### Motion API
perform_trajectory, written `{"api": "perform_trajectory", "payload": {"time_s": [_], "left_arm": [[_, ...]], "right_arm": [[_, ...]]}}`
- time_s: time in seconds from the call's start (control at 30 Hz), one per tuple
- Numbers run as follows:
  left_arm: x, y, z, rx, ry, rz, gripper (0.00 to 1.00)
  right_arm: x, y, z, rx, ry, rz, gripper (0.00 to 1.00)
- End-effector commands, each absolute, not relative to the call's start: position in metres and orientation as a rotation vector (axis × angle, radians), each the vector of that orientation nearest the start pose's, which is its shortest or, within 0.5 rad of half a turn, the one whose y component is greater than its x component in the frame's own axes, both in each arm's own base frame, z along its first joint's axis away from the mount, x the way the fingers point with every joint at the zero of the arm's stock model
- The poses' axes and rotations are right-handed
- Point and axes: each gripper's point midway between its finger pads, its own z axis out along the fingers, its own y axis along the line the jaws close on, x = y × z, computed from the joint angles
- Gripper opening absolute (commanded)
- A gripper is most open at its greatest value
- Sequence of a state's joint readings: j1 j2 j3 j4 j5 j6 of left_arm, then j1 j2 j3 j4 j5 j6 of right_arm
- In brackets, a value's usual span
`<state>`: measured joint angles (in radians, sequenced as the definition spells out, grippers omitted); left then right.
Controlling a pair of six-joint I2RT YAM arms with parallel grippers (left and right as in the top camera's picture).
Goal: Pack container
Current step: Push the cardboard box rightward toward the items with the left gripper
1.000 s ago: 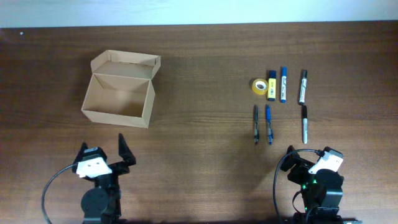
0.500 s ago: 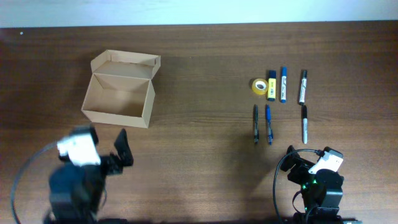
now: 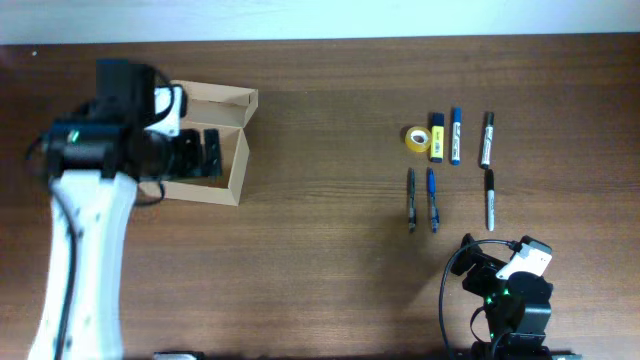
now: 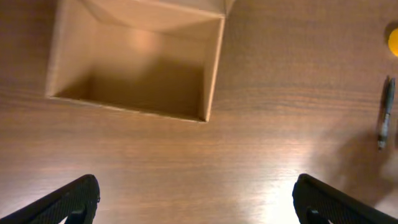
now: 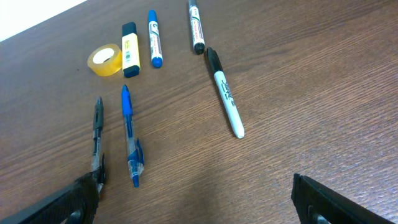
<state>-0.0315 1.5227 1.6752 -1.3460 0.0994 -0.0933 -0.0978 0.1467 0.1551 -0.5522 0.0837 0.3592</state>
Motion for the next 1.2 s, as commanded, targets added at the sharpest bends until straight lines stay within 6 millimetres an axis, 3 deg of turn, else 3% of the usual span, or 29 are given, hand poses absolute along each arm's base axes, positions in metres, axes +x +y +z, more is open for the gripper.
{"api": "perform_trajectory", "payload": {"time_s": [0.0, 0.03, 0.1, 0.4, 0.7, 0.83, 0.9, 0.97, 1.03, 1.17], "left_arm": [[0.343, -0.04, 0.226, -0.023, 2.827, -0.267, 1.0], [0.346, -0.041, 0.218, -0.025, 2.847, -0.28, 0.95], [0.357, -0.041, 0.202, -0.029, 2.878, -0.279, 0.77], [0.401, -0.052, 0.15, 0.004, 2.902, -0.277, 0.77], [0.416, -0.072, 0.095, 0.084, 2.982, -0.21, 0.76], [0.416, -0.07, 0.067, 0.078, 3.042, -0.113, 0.71], [0.415, -0.068, 0.056, 0.073, 3.069, -0.092, 0.64], [0.413, -0.068, 0.048, 0.072, 3.089, -0.089, 0.44], [0.413, -0.067, 0.043, 0.053, 3.099, -0.08, 0.03], [0.415, -0.066, 0.045, 0.027, 3.095, -0.062, 0.02]], "right_arm": [[0.21, -0.037, 0.085, 0.532, 2.044, 0.063, 0.99], [0.21, -0.037, 0.085, 0.532, 2.044, 0.063, 0.99], [0.21, -0.037, 0.086, 0.532, 2.044, 0.063, 0.99], [0.21, -0.037, 0.086, 0.532, 2.044, 0.063, 0.99], [0.21, -0.037, 0.086, 0.532, 2.044, 0.063, 0.99], [0.21, -0.037, 0.085, 0.532, 2.044, 0.063, 0.99], [0.21, -0.037, 0.086, 0.532, 2.044, 0.063, 0.99], [0.21, -0.037, 0.085, 0.532, 2.044, 0.063, 0.99], [0.21, -0.037, 0.085, 0.532, 2.044, 0.063, 0.99], [0.21, -0.037, 0.086, 0.532, 2.044, 0.063, 0.99]]}}
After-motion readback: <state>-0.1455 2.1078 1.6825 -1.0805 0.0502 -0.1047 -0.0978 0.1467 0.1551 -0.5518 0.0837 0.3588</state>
